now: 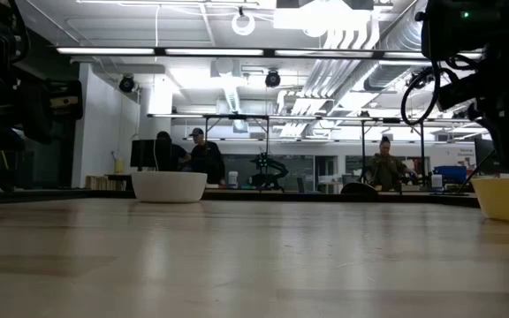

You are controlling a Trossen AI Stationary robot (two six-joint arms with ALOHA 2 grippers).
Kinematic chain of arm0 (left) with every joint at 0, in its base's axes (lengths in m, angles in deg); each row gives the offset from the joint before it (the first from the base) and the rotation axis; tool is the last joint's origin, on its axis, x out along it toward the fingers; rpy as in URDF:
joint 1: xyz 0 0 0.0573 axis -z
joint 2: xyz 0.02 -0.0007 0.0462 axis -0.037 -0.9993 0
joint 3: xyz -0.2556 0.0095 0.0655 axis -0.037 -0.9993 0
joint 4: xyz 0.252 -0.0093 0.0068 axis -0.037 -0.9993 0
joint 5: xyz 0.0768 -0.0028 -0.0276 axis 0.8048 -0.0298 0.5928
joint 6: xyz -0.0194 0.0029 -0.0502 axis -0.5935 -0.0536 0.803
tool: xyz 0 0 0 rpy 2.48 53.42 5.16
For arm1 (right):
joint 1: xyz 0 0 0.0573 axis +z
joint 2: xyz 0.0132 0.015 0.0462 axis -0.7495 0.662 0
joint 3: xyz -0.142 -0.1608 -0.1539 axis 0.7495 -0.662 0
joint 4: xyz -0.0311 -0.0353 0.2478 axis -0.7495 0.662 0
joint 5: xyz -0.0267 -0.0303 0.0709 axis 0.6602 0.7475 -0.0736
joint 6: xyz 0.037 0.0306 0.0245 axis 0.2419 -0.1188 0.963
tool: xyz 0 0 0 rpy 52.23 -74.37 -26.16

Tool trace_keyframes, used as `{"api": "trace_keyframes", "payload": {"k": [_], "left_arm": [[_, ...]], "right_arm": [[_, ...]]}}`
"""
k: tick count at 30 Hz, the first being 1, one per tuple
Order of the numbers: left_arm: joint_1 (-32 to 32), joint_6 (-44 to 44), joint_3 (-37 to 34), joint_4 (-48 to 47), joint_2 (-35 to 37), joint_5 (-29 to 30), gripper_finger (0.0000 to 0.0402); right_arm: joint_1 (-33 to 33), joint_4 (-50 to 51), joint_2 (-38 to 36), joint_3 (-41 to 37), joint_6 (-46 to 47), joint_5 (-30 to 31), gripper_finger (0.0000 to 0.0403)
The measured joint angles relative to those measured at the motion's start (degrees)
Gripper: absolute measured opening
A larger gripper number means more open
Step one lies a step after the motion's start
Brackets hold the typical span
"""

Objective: Nest bowls inside each other
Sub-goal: Stack the yellow bowl on top of the violet bowl

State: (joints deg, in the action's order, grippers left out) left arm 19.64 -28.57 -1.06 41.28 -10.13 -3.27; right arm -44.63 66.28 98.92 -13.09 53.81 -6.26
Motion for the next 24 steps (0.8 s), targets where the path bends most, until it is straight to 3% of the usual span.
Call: {"api": "trace_keyframes", "payload": {"k": [11,24], "left_arm": [[0.0,0.0,0.0,0.0,0.0,0.0,0.0104],[0.0,0.0,0.0,0.0,0.0,0.0,0.0104]], "right_arm": [[-0.1,-2.9,0.1,2.7,-6.8,-0.9,0.0075],[-0.1,-5.2,5.8,5.6,-15.5,-4.7,0.0075]]}}
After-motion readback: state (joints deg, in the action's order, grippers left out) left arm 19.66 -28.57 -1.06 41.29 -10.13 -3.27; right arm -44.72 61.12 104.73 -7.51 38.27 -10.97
